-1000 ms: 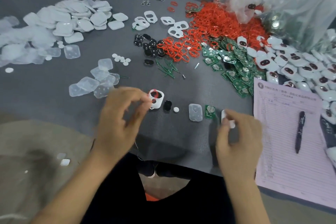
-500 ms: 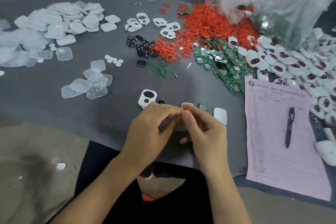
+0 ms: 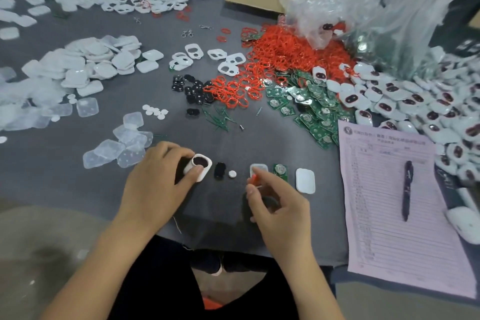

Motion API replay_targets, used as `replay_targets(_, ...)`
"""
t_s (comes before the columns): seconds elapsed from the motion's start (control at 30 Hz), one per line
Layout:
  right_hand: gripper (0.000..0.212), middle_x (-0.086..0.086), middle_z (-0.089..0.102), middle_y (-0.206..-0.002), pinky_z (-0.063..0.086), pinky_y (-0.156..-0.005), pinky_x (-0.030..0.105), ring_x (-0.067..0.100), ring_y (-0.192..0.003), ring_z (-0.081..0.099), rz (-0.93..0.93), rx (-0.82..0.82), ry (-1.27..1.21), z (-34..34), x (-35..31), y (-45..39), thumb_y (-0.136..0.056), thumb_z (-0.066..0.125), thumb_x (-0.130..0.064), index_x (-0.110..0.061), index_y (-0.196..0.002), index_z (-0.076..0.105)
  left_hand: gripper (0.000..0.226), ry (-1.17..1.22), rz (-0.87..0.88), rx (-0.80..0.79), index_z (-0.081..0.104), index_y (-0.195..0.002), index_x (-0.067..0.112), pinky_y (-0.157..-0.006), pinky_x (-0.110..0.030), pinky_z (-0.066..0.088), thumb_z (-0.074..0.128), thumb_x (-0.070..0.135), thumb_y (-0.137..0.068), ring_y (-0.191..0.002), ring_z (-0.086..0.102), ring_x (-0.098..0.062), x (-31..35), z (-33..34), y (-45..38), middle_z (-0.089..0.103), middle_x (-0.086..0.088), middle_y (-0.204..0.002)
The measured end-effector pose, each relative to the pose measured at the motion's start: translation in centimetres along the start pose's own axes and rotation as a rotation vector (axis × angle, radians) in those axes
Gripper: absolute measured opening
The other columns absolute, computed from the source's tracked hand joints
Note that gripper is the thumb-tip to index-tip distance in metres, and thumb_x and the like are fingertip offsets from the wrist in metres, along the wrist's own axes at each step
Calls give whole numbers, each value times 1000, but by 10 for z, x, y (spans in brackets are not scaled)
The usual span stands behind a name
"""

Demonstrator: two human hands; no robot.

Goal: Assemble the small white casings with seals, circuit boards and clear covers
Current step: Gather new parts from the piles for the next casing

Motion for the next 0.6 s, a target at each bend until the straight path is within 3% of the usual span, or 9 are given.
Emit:
replay_targets(0.1,25,-15,74,-98,63,-60,46,17,-90,74,31,-9,-17,-1,1,-1,-91,74,-29,-39,-114,69,13,84,-36,-44,61,-105,28,-78,-32,44,66,36,-96,-99,55,-9,-2,-1,5,53,17,-109)
replay_targets(0.27,20,-13,74,-94,62,-59,48,18,-88,74,21,-25,-27,-3,-2,0,-93,75,-20,-35,-105,70,47,63,-95,-46,62,-136,21,-87,-34,45,71,39,-94,-114,57,-17,6,0,11,50,7,-127)
replay_targets(0.37,21,-14,74,-94,63,-61,47,17,-89,74,28,-33,-42,-3,-2,0,-93,76,-18,-35,-105,71,38,38,-82,-49,60,-126,32,-81,-35,43,74,40,-92,-108,56,-15,12,-5,11,53,12,-117)
replay_targets(0.47,22,-15,74,-95,64,-63,46,17,-89,74,2,-43,-68,-3,-3,1,-92,76,-21,-36,-108,73,33,-9,-52,-63,48,-115,40,-70,-35,40,72,36,-93,-89,57,-14,20,-9,12,60,15,-98)
replay_targets(0.6,23,-13,74,-105,63,-65,46,19,-92,74,-94,-11,-81,-5,-4,2,-92,75,-29,-29,-114,76,33,381,0,-123,50,-114,42,-67,-17,52,70,25,-95,-79,69,-6,48,2,28,68,17,-100)
Point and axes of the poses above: each hand's wrist, its own y-axis away from the middle knuckle, its own z-axis out of the palm, x = y × z, the point moved 3 cm from there along -y, towards the middle knuckle
